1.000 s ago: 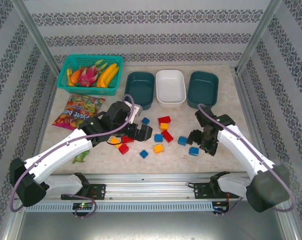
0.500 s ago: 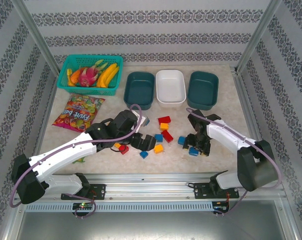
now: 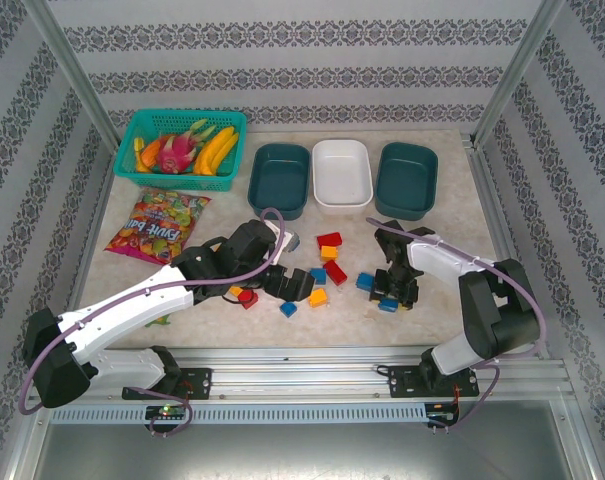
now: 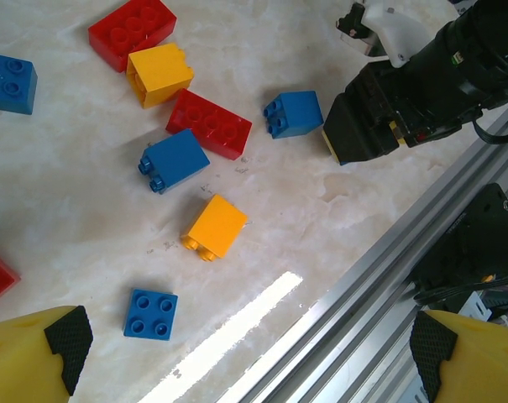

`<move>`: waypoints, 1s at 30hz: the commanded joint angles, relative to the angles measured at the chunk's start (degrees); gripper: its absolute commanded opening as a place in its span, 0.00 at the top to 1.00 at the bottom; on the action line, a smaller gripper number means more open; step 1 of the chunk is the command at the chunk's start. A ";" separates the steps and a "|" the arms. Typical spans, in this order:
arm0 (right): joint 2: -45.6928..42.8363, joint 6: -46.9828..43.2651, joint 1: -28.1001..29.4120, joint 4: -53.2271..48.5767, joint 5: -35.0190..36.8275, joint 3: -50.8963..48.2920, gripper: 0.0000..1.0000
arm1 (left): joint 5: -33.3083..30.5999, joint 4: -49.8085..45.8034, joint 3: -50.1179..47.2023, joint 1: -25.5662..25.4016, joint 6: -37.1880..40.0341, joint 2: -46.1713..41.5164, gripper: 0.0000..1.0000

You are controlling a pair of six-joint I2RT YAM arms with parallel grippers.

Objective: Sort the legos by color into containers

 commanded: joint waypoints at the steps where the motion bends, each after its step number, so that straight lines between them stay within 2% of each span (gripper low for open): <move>1: 0.65 -0.52 -0.24 -0.14 0.06 -0.42 0.54 | -0.78 2.02 0.35 -1.04 -1.16 0.07 0.00; 3: -0.71 -0.42 0.11 -0.94 1.31 -0.05 0.60 | -0.82 2.18 0.44 -1.03 -1.49 0.02 0.01; 6: -5.49 0.06 1.11 -5.14 4.79 3.08 0.61 | -0.99 2.40 1.99 -1.02 -2.27 0.17 0.00; 10: -11.31 0.12 0.97 -10.77 8.95 12.81 0.62 | -1.81 1.77 8.21 -0.12 -4.12 2.57 0.00; 13: -9.38 -1.58 -1.39 -11.99 10.78 22.60 0.62 | -0.43 1.29 14.87 2.57 -4.88 7.17 0.00; 16: -3.14 -3.73 -5.92 -10.93 10.01 31.50 0.63 | 0.59 -0.33 22.52 5.30 -4.18 12.98 0.00; 23: 17.93 -7.17 -14.17 -9.06 8.50 50.98 0.64 | 4.19 0.50 37.56 11.64 -5.90 25.89 0.00; 30: 37.98 -8.04 -17.70 -11.09 5.08 68.00 0.64 | 4.76 -1.69 49.28 12.75 -4.56 36.29 0.00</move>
